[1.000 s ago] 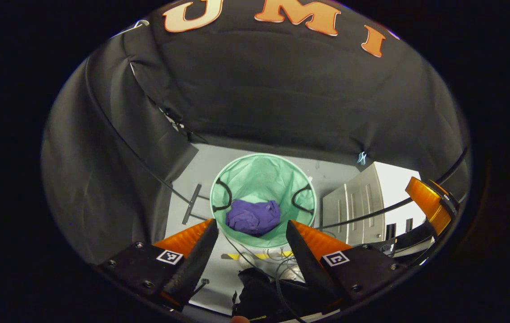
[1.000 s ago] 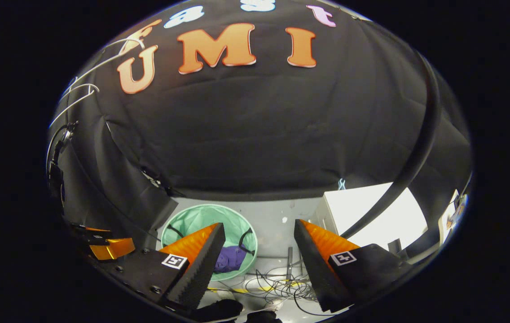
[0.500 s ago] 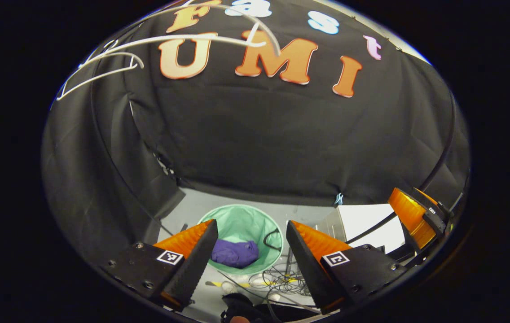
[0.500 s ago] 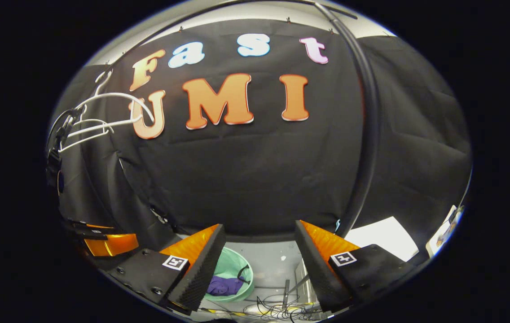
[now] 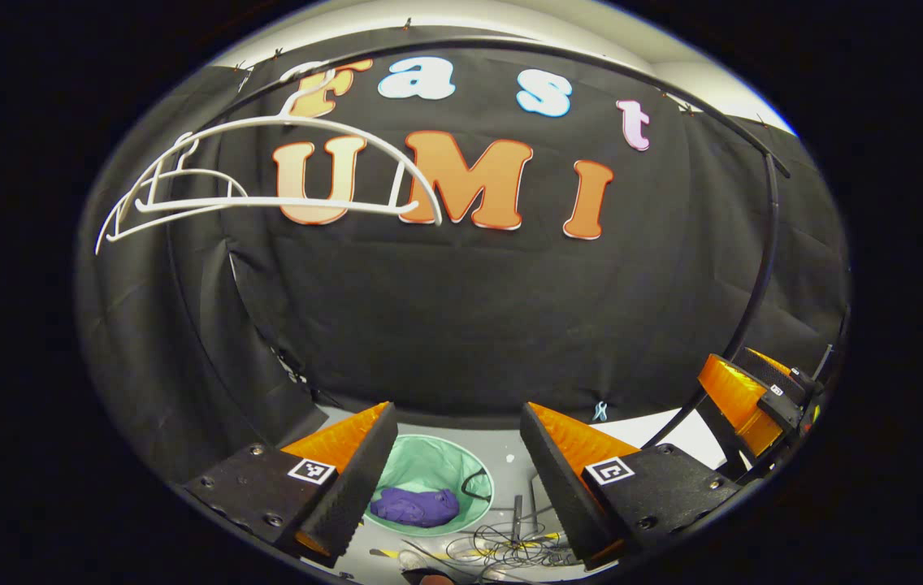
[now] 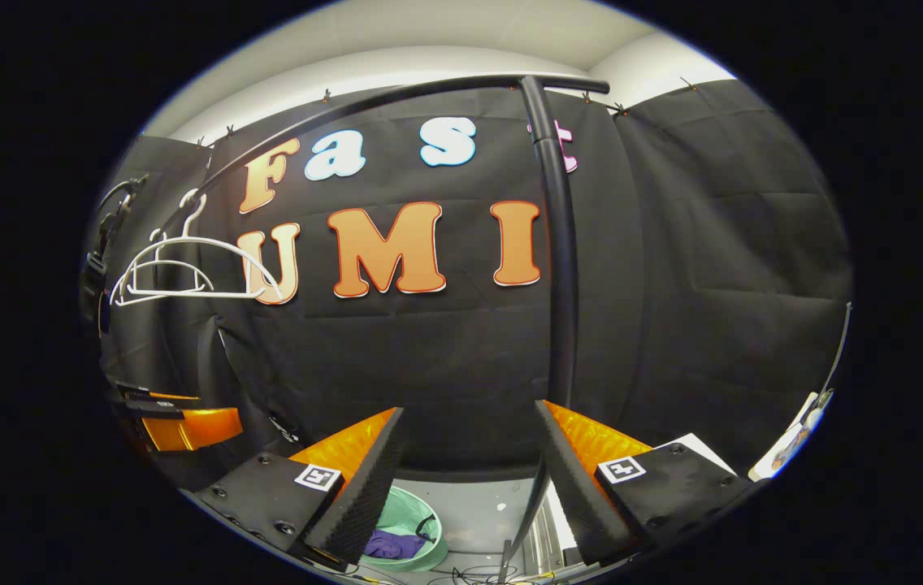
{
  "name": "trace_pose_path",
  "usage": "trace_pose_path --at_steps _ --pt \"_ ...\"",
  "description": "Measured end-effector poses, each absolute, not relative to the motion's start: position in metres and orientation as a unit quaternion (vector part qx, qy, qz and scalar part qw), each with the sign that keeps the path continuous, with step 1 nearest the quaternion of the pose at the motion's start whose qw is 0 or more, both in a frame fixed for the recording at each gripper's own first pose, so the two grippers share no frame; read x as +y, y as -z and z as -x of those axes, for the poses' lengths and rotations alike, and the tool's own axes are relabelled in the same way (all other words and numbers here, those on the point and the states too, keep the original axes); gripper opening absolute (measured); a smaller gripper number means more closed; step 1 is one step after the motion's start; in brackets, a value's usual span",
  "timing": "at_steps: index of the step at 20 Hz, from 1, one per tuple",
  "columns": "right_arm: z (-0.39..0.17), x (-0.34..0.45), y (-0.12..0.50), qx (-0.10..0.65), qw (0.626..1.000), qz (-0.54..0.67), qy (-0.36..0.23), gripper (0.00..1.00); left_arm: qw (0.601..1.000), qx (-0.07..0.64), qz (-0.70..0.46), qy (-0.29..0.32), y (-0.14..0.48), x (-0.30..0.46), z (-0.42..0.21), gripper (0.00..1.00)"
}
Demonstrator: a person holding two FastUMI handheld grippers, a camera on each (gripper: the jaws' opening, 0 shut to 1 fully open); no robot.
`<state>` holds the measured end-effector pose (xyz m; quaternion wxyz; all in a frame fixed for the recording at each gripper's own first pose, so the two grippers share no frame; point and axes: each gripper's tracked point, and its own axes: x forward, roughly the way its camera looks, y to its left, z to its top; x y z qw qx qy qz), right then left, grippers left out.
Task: Grasp the clothes on the hanger with both hands and then place them into the laundry hamper below.
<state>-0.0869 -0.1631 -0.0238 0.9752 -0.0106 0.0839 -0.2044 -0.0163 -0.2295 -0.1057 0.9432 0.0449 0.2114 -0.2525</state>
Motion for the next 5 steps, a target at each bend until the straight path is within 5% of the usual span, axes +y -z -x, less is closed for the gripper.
trace_pose_path --at_steps 5 --pt "0.097 -0.164 0.009 0.062 0.979 0.027 0.193 0.92 0.957 0.151 -0.03 0.245 0.077 -0.234 0.014 0.96"
